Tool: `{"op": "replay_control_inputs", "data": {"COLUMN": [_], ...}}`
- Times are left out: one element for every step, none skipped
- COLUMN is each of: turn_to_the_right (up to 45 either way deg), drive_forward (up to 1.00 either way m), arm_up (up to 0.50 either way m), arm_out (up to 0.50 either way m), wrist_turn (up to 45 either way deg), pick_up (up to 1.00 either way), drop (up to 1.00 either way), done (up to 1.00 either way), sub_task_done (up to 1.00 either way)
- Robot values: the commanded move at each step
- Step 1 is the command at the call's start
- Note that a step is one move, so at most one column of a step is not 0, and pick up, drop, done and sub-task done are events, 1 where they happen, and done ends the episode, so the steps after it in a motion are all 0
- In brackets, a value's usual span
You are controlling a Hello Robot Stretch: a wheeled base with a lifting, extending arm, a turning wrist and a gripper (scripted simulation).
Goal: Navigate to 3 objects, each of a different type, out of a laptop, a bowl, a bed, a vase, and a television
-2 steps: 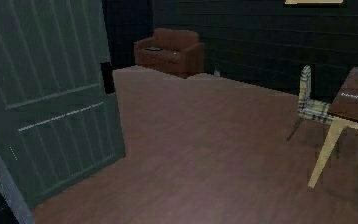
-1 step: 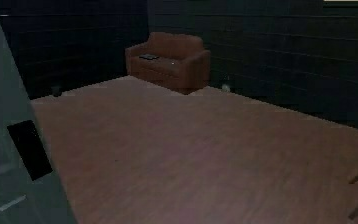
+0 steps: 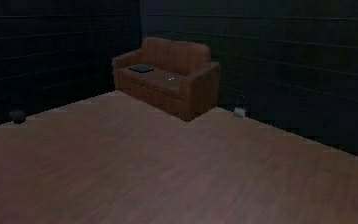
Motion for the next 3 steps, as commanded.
{"op": "replay_control_inputs", "data": {"turn_to_the_right": [42.0, 0.0, -45.0], "drive_forward": [0.0, 0.05, 0.0], "arm_up": [0.0, 0.0, 0.0], "arm_out": [0.0, 0.0, 0.0], "wrist_turn": [0.0, 0.0, 0.0], "pick_up": [0.0, 0.0, 0.0], "drop": [0.0, 0.0, 0.0], "done": [0.0, 0.0, 0.0], "sub_task_done": [0.0, 0.0, 0.0]}}
